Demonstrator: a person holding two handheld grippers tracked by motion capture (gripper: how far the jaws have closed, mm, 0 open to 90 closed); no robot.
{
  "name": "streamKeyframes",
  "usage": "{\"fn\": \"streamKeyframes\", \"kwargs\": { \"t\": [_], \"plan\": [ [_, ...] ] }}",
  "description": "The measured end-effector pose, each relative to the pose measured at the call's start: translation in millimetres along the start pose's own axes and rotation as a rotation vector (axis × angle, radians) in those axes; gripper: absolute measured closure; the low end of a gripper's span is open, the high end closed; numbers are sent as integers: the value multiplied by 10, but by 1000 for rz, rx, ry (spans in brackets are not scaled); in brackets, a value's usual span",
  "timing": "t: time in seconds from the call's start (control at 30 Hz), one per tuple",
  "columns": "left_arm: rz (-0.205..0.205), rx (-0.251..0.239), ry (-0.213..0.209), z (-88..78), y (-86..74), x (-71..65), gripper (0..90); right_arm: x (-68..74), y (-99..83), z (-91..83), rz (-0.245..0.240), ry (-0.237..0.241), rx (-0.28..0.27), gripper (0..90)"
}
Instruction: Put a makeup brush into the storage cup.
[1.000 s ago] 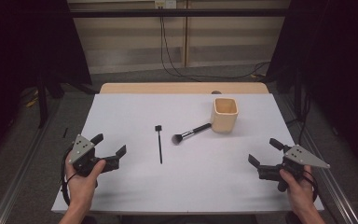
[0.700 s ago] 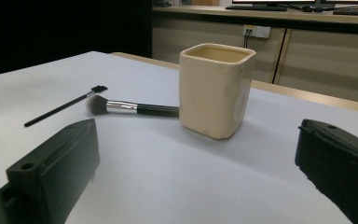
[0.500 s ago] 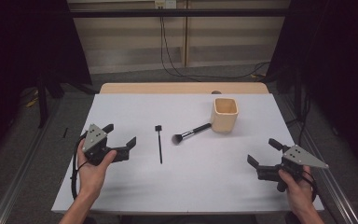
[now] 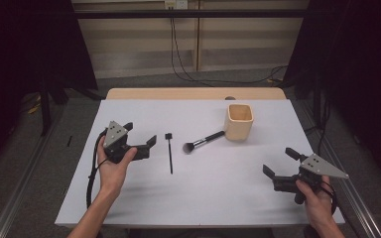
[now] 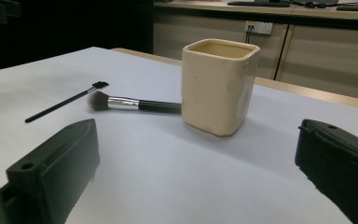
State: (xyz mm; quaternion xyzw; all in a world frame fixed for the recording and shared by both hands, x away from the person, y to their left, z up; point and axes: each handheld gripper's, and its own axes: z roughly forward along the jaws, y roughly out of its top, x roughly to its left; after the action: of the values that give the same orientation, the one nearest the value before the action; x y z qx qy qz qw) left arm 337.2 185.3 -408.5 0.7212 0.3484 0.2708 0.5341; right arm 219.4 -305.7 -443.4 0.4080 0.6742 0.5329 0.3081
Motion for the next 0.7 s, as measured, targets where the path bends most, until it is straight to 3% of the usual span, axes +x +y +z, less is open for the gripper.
{"fn": "streamKeyframes", "kwargs": {
  "t": [0.23, 0.7],
  "plan": [
    [22, 15, -26, 125, 48, -29, 53, 1, -2, -18, -1, 2, 0, 0],
    [-12, 51, -44, 435, 134, -69, 45, 6, -2, -15, -4, 4, 0, 0]
  ]
}}
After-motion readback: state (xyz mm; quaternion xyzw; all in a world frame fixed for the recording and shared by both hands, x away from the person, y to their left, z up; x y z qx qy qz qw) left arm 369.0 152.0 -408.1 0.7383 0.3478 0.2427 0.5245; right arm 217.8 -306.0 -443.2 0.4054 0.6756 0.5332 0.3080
